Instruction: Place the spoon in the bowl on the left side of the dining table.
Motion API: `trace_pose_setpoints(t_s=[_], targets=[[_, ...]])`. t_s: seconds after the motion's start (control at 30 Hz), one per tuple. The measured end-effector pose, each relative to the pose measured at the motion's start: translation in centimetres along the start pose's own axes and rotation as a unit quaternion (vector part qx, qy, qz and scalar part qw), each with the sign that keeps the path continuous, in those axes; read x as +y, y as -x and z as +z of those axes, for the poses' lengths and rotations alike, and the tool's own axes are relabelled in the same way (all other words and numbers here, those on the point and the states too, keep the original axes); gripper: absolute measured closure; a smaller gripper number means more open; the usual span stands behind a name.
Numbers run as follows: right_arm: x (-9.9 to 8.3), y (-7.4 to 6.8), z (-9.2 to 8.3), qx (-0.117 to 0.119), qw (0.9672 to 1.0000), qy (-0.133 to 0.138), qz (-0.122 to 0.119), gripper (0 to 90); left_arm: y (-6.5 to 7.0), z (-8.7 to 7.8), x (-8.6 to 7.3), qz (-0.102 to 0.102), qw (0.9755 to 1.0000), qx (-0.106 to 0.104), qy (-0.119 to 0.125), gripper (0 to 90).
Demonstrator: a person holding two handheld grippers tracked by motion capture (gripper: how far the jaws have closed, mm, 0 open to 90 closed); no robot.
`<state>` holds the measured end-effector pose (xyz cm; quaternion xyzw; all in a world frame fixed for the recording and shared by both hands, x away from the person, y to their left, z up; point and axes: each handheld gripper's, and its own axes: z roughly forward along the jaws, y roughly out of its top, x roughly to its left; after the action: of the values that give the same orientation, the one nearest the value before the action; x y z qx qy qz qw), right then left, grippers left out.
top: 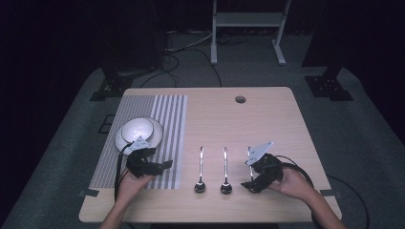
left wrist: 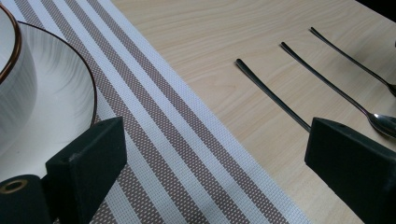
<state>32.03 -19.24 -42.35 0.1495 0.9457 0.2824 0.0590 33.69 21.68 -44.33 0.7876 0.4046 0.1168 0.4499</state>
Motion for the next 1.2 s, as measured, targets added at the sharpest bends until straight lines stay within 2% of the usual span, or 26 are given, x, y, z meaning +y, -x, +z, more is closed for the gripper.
trace_pose_setpoints(t_s=[0.27, 0.43, 0.6, 0.63, 0.83, 1.0, 1.1, 1.2], targets=[[2.2, -0.6, 1.5, 0.011, 0.999, -0.024, -0.037, 19.7, 0.0, 0.0, 0.0, -0.002, 1.0, 0.0, 0.0, 4.7], [3.7, -1.1, 2.9, 0.016, 0.9968, -0.049, -0.062, 21.1, -0.1, 0.1, -0.1, -0.004, 1.0, -0.003, -0.002, 4.7], [4.6, -1.4, 3.7, 0.016, 0.9946, -0.069, -0.075, 23.8, -0.1, 0.2, -0.2, -0.002, 0.9999, -0.002, -0.011, 4.7], [4.9, -1.5, 4.1, 0.012, 0.9927, -0.079, -0.09, 24.5, -0.1, 0.2, -0.2, -0.003, 0.9999, -0.002, -0.011, 4.7], [5.7, -2.4, 5.1, -0.016, 0.9858, -0.101, -0.133, 28.5, -0.2, 0.2, -0.2, -0.014, 0.9999, -0.005, -0.007, 4.9], [5.6, -2.6, 5.7, -0.023, 0.9832, -0.11, -0.144, 28.5, 0.3, 0.3, -0.1, -0.019, 0.9998, -0.011, -0.003, 5.0], [5.4, -2.8, 6.0, -0.031, 0.9821, -0.112, -0.149, 29.0, 0.8, 0.5, 0.1, -0.021, 0.9996, -0.02, -0.003, 5.0], [5.3, -3.0, 6.1, -0.04, 0.9816, -0.108, -0.153, 29.2, 1.3, 0.8, 0.4, -0.031, 0.9989, -0.035, -0.004, 5.1]])
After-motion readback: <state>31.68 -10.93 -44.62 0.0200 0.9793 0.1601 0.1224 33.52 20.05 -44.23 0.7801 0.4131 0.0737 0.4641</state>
